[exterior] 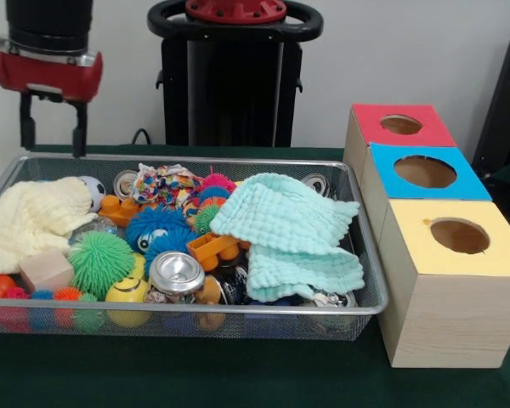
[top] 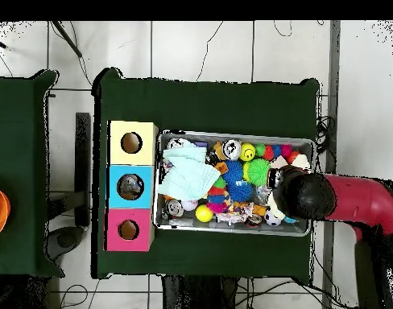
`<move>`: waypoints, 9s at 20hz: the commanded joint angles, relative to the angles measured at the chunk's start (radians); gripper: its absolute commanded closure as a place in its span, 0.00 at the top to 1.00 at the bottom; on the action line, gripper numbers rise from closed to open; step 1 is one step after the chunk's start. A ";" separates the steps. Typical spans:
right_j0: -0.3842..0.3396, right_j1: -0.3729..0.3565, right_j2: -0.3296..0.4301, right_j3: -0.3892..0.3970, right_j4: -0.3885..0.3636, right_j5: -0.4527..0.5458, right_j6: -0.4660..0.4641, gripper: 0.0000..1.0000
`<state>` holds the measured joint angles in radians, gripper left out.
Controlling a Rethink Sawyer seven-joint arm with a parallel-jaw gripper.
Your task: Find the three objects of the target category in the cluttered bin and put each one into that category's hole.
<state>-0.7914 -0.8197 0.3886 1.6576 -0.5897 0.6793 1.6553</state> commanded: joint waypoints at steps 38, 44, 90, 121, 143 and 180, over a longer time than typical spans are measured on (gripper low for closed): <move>0.119 0.144 -0.086 0.038 -0.139 -0.234 0.051 1.00; 0.145 0.177 -0.114 0.033 -0.153 -0.294 0.081 1.00; 0.144 0.277 -0.211 0.038 -0.188 -0.531 0.093 1.00; 0.095 0.297 -0.346 0.140 -0.178 -0.636 0.129 1.00; 0.183 0.439 -0.453 0.095 -0.128 -0.887 0.165 1.00; 0.138 0.516 -0.422 0.063 -0.193 -1.131 0.120 1.00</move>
<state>-0.6456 -0.3508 -0.0821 1.7466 -0.7410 -0.3965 1.6553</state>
